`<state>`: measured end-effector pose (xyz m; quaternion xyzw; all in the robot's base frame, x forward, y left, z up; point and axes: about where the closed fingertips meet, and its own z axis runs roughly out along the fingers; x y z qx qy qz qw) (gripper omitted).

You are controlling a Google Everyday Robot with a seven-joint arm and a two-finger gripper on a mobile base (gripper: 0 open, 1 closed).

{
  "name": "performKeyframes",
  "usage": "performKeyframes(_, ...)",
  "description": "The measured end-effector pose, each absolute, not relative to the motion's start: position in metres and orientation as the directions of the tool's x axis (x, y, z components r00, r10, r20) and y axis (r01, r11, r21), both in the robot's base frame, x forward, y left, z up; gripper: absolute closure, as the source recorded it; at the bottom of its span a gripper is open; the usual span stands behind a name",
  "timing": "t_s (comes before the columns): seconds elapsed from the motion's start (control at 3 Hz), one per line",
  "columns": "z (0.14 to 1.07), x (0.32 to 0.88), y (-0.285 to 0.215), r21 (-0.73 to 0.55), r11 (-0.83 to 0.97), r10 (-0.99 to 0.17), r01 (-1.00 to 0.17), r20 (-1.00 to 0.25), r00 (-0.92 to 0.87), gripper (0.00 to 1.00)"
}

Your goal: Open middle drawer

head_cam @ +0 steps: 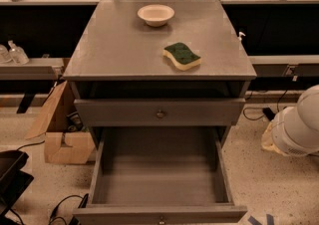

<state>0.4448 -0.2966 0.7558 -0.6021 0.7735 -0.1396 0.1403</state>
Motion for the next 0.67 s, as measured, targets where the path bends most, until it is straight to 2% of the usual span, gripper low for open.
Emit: performKeyframes(0.67, 0.7572, 0.4436, -0.2966, -0.387, 0.235, -0.971, -0.892, -0.046, -0.236, 0.12)
